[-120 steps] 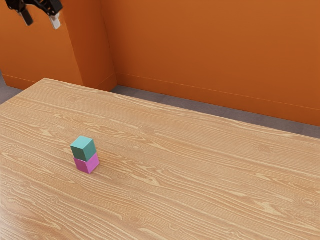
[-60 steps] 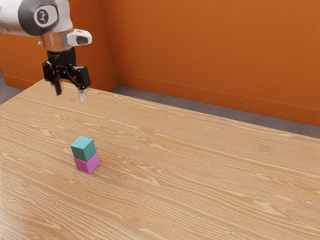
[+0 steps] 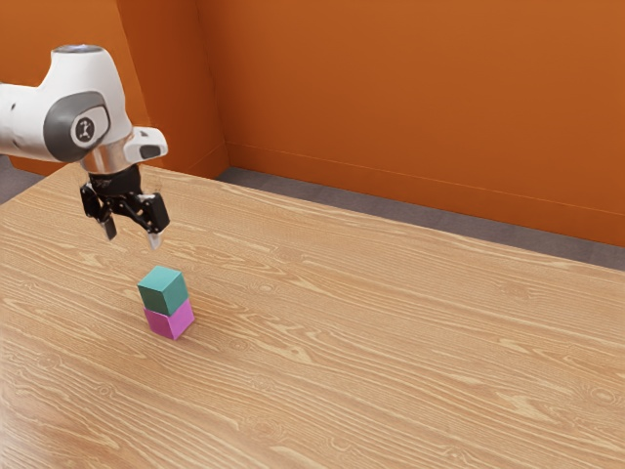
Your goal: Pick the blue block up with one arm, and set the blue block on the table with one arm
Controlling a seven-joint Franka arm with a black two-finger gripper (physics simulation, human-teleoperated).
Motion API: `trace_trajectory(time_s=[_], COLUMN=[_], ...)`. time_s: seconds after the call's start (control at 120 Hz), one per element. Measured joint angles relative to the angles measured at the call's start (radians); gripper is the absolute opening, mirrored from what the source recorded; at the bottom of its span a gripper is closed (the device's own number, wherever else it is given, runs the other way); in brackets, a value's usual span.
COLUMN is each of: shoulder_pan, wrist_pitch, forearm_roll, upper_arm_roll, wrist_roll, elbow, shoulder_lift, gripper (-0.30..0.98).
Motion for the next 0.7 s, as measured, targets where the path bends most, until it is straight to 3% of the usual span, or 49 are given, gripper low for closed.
trace_trajectory(time_s=[0.358, 0.7], shoulder_pan=[0.023, 0.038], wrist_pitch=[0.154, 0.212], forearm_roll=[0.022, 0.025], upper_arm_roll=[-0.001, -0.018], wrist_roll=[0.106, 0.174], elbow=[-0.054, -0.063], shoulder_lift=[0.081, 0.112], gripper=[0.69, 0.69])
